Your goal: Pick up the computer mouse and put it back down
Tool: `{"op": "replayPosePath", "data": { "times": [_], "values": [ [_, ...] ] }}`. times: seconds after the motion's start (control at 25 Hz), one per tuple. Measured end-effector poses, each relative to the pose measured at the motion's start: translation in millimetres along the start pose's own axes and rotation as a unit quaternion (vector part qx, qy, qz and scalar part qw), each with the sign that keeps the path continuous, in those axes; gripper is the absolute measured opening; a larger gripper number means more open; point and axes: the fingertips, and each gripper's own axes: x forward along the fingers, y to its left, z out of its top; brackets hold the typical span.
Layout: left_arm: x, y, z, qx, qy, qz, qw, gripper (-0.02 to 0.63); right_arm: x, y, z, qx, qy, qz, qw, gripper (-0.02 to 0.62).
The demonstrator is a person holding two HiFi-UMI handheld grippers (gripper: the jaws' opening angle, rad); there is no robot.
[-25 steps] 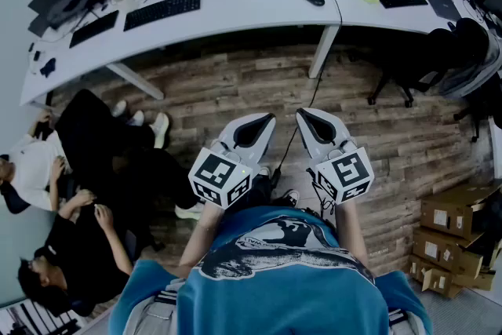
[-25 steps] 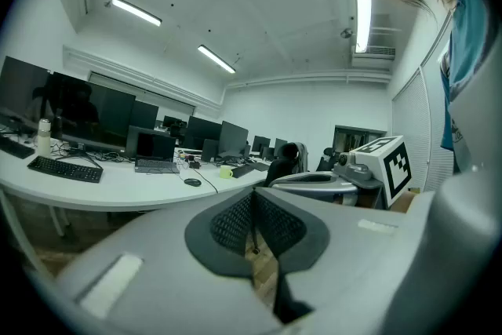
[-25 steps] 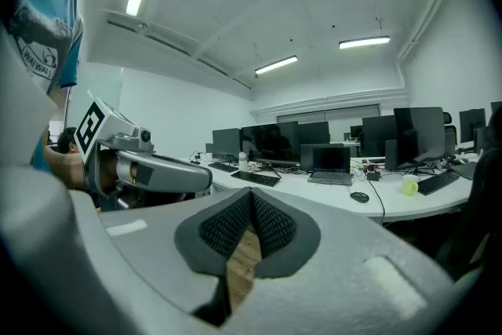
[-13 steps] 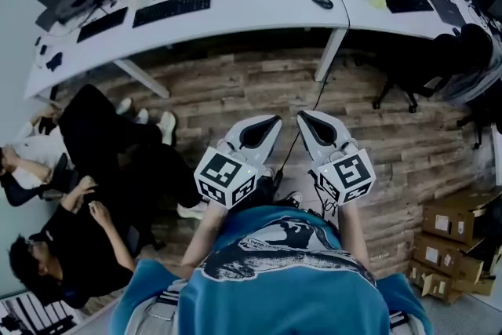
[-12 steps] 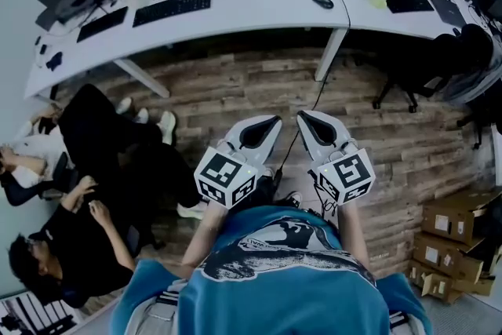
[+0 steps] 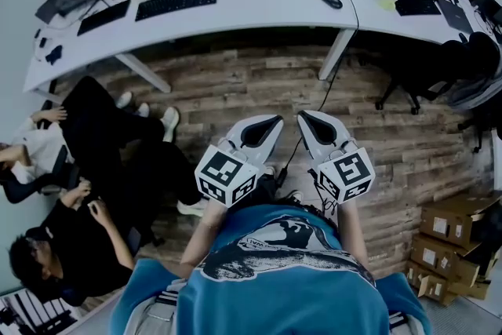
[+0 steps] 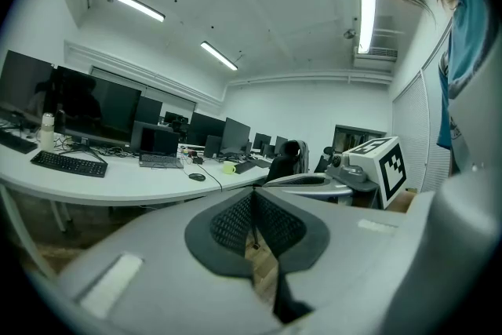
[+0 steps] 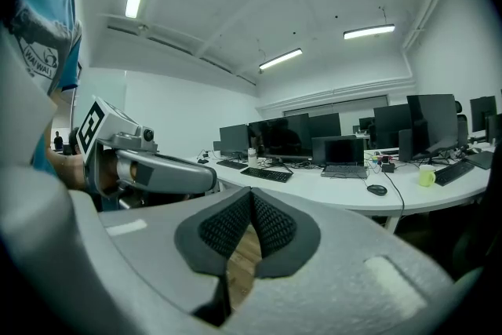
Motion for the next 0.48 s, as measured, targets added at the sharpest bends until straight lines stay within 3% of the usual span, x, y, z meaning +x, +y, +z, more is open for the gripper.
{"op": "replayPosePath", "data": {
  "times": [0.48],
  "values": [
    [11, 32, -2, 0.008, 0.017, -0.038, 0.9991, 0.011, 30, -3, -12, 0.018, 0.017, -0.028, 0.999, 0.003]
  ]
}}
